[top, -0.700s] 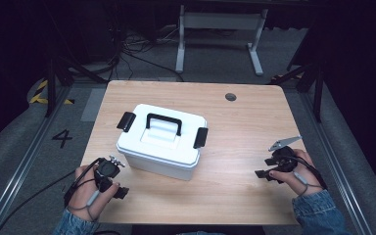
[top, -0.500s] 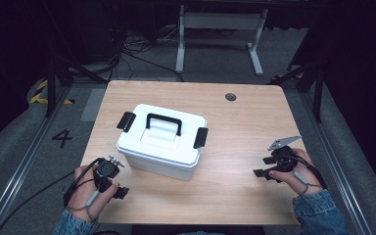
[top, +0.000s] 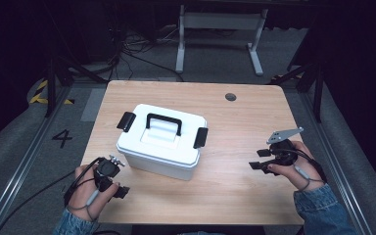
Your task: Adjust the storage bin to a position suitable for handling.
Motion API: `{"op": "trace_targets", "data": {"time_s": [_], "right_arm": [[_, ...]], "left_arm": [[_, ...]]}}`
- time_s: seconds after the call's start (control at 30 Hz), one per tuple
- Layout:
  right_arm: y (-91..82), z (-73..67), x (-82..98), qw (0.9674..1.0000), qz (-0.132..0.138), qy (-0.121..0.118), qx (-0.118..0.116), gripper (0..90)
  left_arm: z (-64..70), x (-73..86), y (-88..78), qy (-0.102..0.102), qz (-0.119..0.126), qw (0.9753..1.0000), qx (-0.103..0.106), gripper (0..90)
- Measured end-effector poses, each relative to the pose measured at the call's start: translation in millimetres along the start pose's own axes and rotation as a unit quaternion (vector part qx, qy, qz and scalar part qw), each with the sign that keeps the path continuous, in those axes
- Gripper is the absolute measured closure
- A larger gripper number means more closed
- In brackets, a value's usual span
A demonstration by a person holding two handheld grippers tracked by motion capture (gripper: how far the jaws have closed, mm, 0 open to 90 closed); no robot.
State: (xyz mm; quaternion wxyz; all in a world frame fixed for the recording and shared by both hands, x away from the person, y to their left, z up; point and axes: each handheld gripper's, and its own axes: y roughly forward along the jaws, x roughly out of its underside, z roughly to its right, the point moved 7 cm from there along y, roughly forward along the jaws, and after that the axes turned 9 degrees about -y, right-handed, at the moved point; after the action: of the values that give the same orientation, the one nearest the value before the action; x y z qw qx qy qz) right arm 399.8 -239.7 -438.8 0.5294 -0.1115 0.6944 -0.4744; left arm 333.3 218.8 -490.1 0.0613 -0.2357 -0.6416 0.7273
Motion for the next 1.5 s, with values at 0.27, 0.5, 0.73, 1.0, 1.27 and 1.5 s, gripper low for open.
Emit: {"op": "trace_targets", "data": {"time_s": [0.27,0.5,0.73,1.0,1.27,1.5], "right_arm": [[-8.6,-9.0,-37.2,0.9995,0.023,-0.013,-0.017,44.8],[-6.7,-20.0,-70.3,0.9982,0.029,-0.046,-0.026,44.5],[-3.8,-31.5,-97.7,0.9959,0.041,-0.070,-0.038,45.4],[0.8,-37.5,-122.6,0.9940,0.056,-0.082,-0.044,43.3],[5.7,-40.5,-148.4,0.9925,0.076,-0.083,-0.048,42.0],[15.9,-46.2,-165.8,0.9913,0.080,-0.081,-0.067,41.8]], "left_arm": [[-2.4,-0.2,2.5,0.003,0.001,1.0000,0.003,21.0],[-4.4,1.2,2.5,0.000,0.001,1.0000,0.006,21.0],[-3.7,0.5,3.6,0.000,-0.002,1.0000,0.010,21.0],[-5.4,-0.5,4.1,0.010,0.000,0.9999,0.006,20.9],[-4.8,-0.1,4.6,0.004,-0.001,1.0000,0.009,20.8],[-5.9,-0.7,5.7,0.009,0.001,1.0000,0.004,20.6]]}}
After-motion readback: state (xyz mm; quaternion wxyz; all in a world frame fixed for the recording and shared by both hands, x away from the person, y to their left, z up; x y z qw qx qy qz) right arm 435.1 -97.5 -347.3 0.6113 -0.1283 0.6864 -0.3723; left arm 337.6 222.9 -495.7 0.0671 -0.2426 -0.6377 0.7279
